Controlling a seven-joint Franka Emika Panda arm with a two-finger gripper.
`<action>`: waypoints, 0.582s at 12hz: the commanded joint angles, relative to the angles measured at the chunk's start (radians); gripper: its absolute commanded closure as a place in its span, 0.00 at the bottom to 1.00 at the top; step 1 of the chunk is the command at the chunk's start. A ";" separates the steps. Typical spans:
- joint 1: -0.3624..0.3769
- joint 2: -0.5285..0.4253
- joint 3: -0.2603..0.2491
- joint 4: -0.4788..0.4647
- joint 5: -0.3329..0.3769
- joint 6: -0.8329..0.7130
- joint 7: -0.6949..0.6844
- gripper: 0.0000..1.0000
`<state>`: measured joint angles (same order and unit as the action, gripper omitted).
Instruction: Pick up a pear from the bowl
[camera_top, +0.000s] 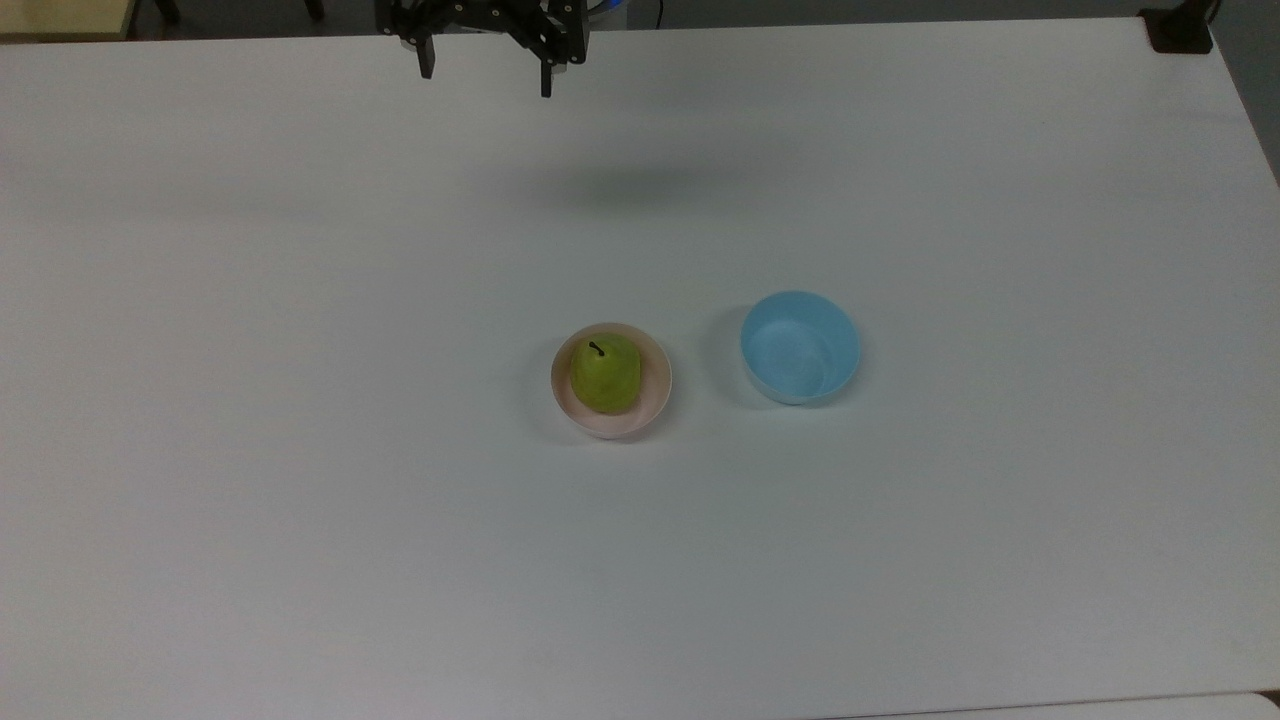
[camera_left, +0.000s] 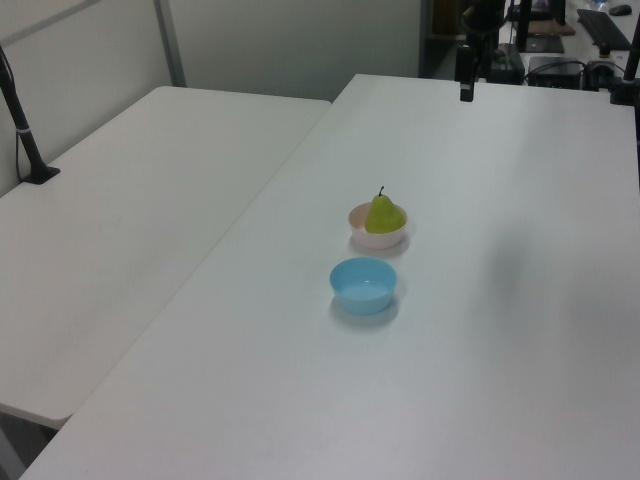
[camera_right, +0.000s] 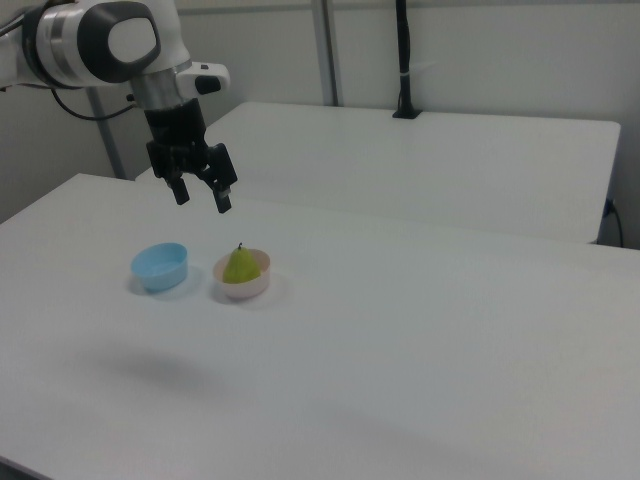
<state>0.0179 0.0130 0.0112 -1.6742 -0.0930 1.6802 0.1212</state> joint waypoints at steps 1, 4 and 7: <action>0.005 -0.012 -0.008 -0.010 0.018 -0.008 -0.029 0.00; 0.002 -0.010 -0.008 -0.009 0.019 -0.005 -0.031 0.00; 0.004 -0.007 -0.008 -0.007 0.022 0.015 -0.046 0.00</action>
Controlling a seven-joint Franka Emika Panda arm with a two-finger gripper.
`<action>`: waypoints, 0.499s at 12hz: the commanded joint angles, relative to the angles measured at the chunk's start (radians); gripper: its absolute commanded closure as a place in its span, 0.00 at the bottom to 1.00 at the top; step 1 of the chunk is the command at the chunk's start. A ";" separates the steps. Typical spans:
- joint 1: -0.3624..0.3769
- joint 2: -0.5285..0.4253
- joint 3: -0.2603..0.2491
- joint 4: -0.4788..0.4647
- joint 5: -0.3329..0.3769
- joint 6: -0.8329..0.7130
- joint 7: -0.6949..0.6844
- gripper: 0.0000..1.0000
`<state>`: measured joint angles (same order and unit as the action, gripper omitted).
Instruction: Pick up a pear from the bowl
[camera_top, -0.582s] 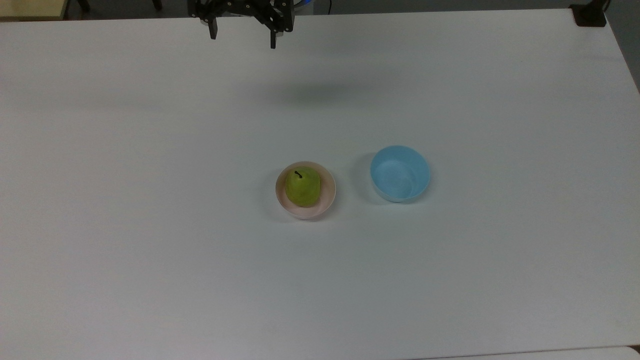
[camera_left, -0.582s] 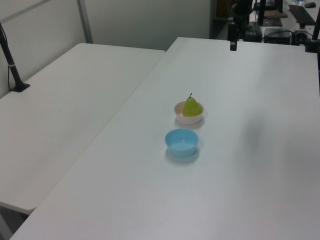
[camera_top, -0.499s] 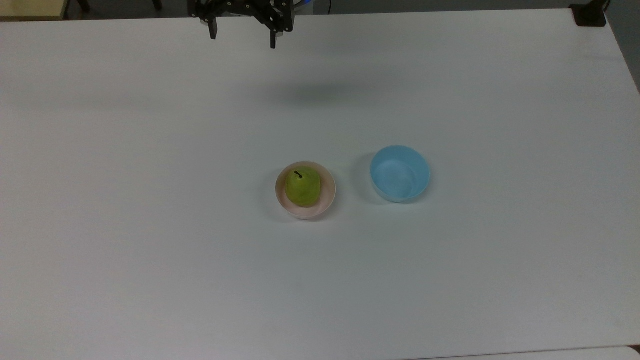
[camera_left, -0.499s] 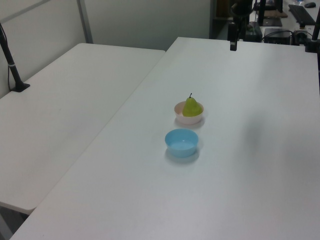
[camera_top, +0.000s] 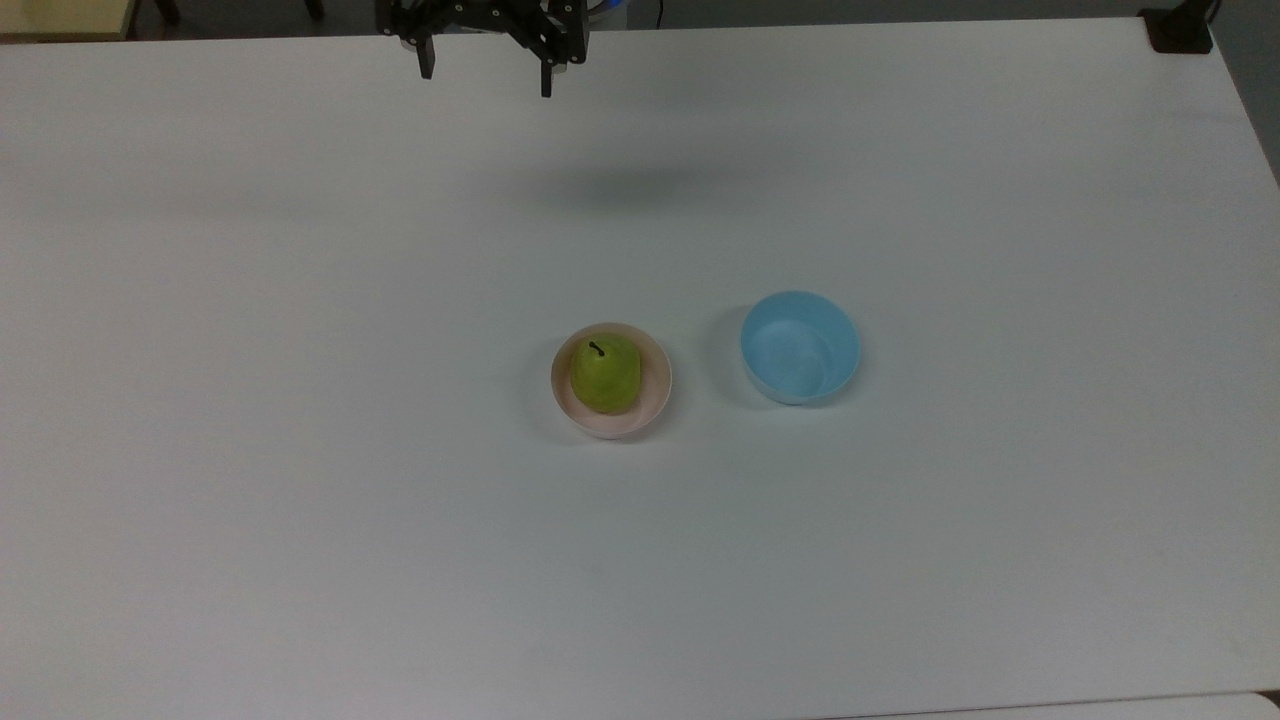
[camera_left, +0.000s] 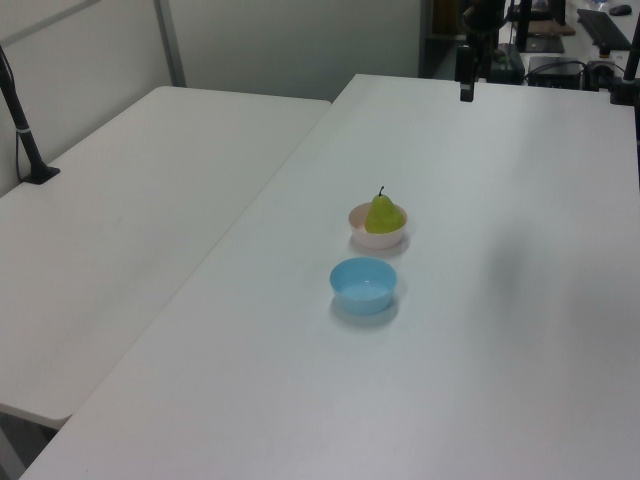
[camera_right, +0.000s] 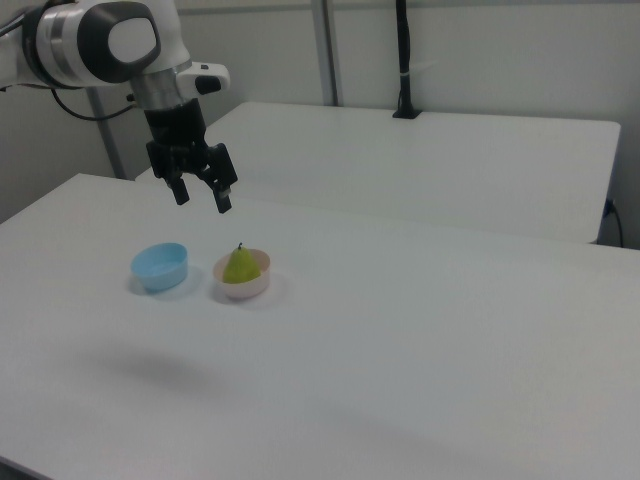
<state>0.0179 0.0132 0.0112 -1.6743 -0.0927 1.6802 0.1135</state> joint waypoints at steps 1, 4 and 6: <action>0.004 -0.006 -0.008 -0.008 0.022 0.039 -0.040 0.00; 0.010 0.022 -0.007 -0.007 0.030 0.099 -0.069 0.00; 0.014 0.037 0.000 -0.010 0.047 0.142 -0.072 0.00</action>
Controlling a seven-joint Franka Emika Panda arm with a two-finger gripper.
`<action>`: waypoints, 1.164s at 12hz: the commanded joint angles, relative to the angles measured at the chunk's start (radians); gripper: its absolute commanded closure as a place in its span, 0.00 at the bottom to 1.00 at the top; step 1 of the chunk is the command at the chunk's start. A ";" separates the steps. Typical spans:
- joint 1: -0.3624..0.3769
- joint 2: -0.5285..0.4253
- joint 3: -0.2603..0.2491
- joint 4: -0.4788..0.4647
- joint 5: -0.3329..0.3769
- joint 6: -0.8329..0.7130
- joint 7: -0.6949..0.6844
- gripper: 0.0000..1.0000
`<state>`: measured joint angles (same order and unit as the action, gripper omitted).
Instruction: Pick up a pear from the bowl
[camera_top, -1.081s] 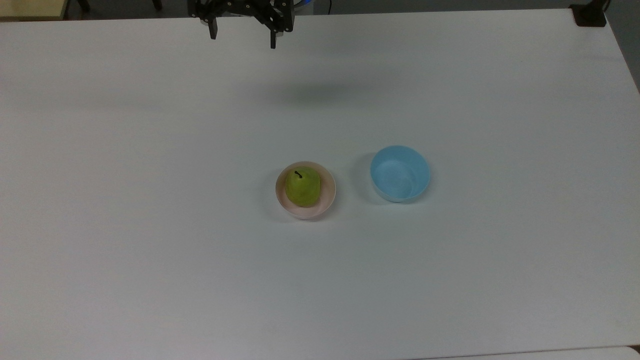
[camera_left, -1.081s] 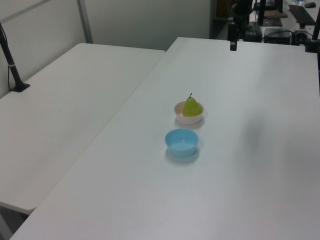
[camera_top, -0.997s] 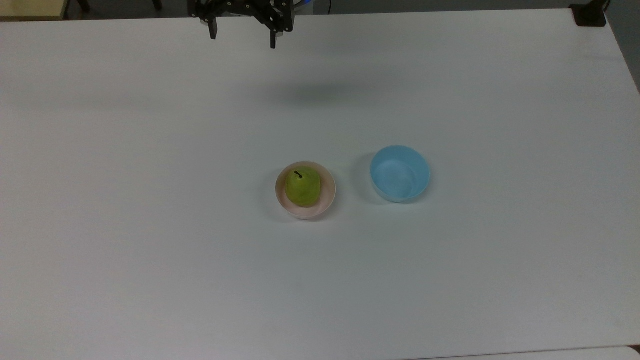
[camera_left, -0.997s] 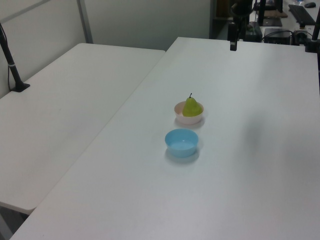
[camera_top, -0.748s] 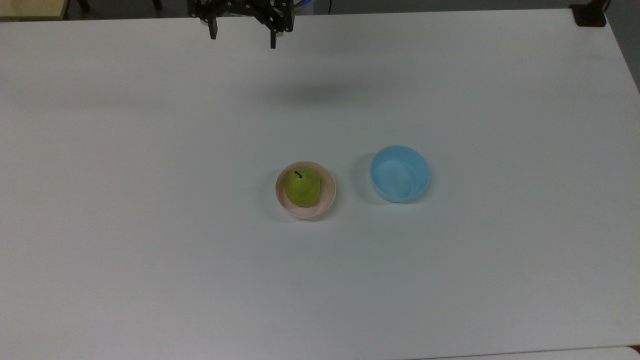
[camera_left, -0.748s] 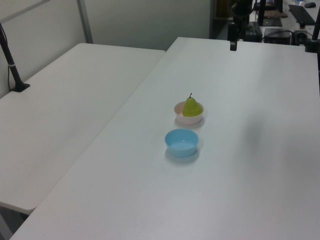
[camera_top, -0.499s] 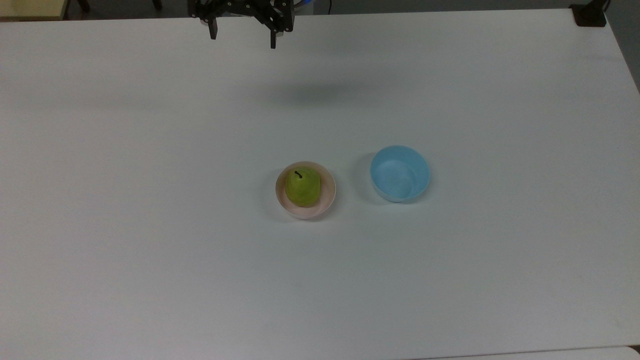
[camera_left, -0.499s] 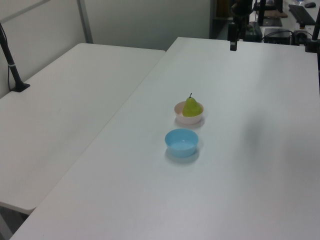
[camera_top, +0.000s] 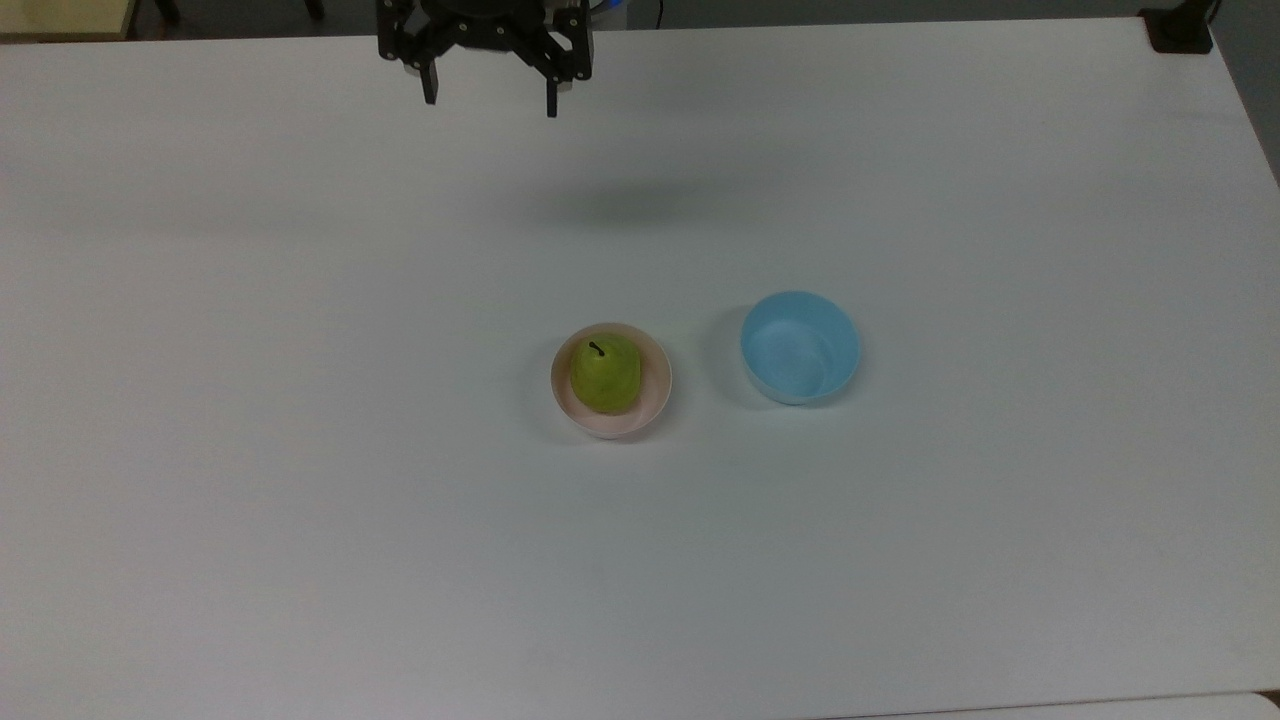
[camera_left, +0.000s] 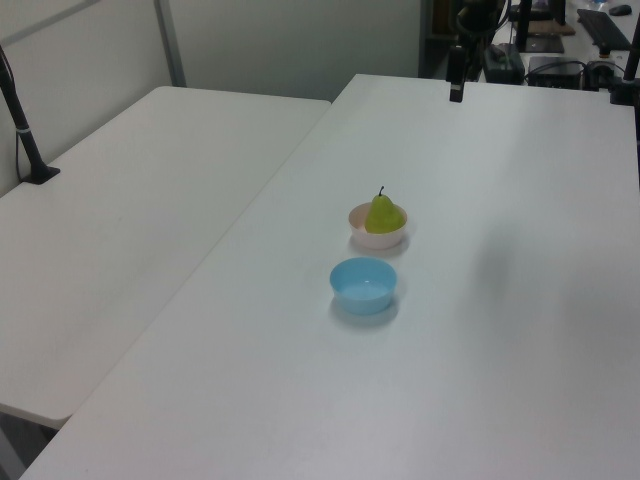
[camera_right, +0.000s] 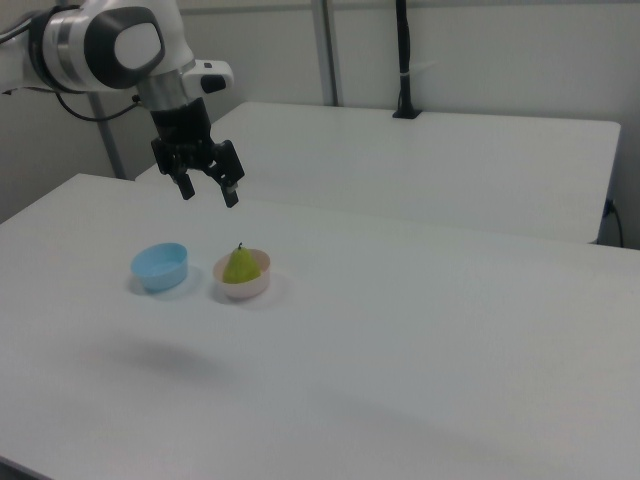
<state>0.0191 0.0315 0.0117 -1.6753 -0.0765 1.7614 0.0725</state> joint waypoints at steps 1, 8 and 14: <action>0.016 0.036 0.004 -0.009 0.030 0.070 -0.031 0.00; 0.079 0.143 0.004 -0.007 0.026 0.177 -0.019 0.00; 0.110 0.226 0.004 -0.007 0.012 0.291 -0.022 0.00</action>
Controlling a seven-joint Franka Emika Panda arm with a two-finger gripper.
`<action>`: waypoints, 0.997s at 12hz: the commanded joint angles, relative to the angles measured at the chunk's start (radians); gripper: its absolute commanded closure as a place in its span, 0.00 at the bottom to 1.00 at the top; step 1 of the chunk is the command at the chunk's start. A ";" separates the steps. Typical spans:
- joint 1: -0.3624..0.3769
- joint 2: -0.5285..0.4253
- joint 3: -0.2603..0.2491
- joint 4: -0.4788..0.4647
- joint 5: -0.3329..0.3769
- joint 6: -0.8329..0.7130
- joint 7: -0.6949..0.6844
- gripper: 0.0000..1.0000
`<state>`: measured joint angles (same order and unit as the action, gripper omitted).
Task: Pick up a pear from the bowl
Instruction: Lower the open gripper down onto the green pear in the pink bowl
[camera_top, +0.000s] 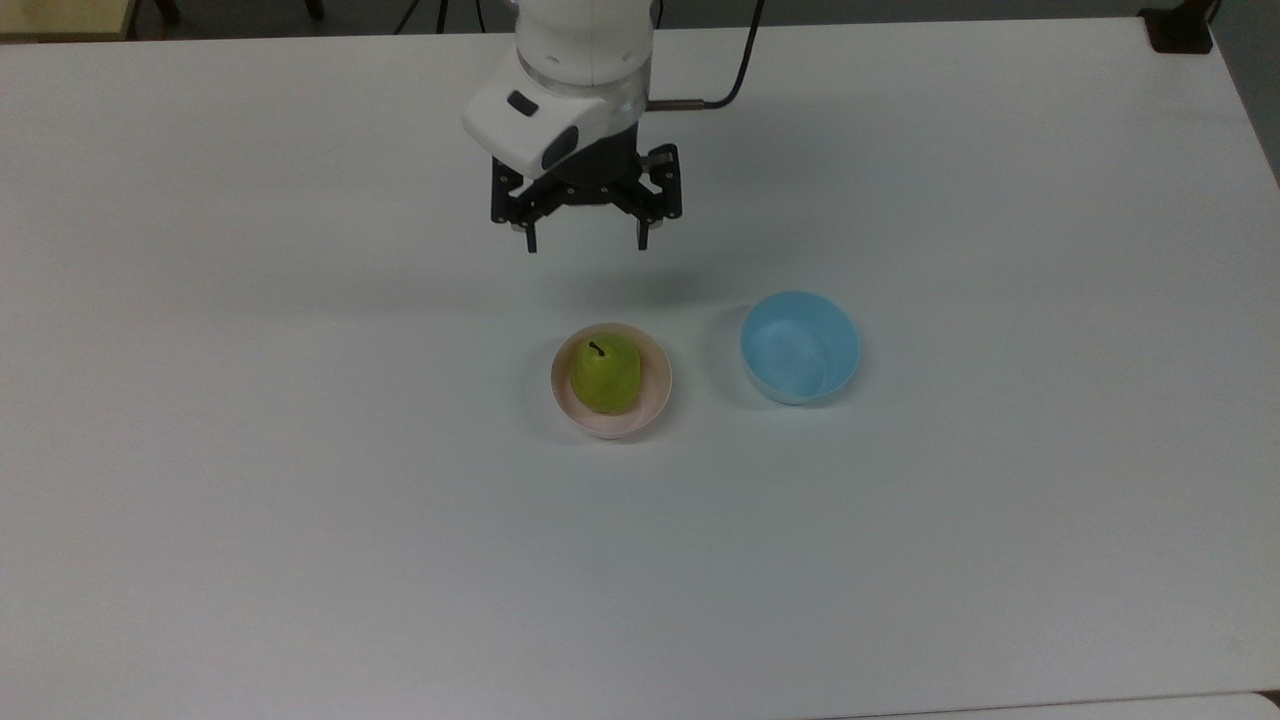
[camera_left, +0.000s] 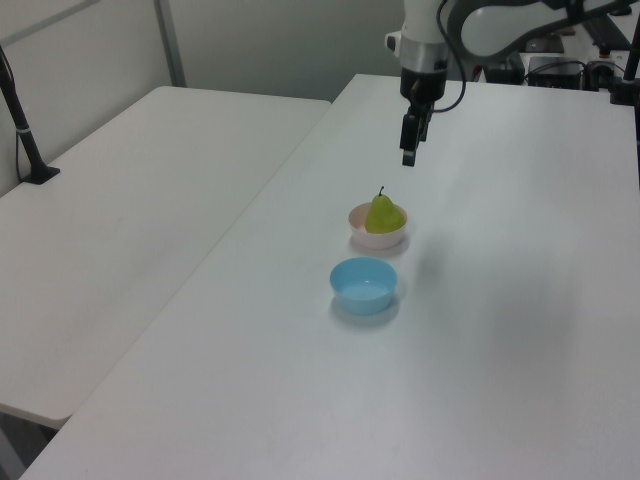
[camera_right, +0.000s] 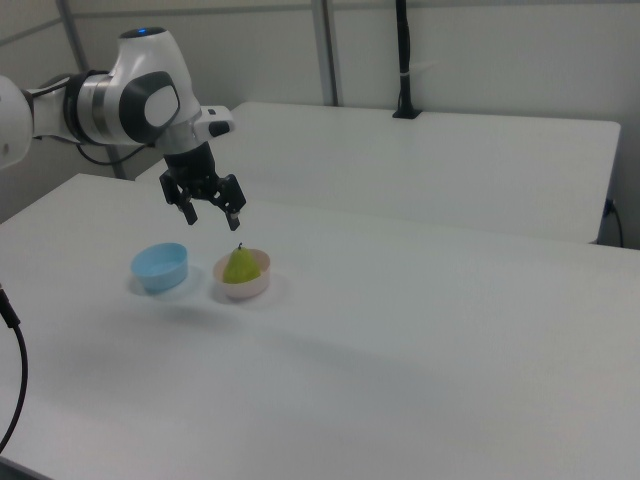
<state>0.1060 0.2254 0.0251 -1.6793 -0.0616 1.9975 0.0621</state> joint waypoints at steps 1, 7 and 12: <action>0.027 0.046 -0.010 -0.003 -0.006 0.069 -0.011 0.00; 0.026 0.130 -0.010 -0.002 -0.023 0.170 -0.014 0.05; 0.026 0.187 -0.010 -0.003 -0.044 0.242 -0.018 0.12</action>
<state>0.1223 0.3895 0.0239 -1.6802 -0.0921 2.1901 0.0614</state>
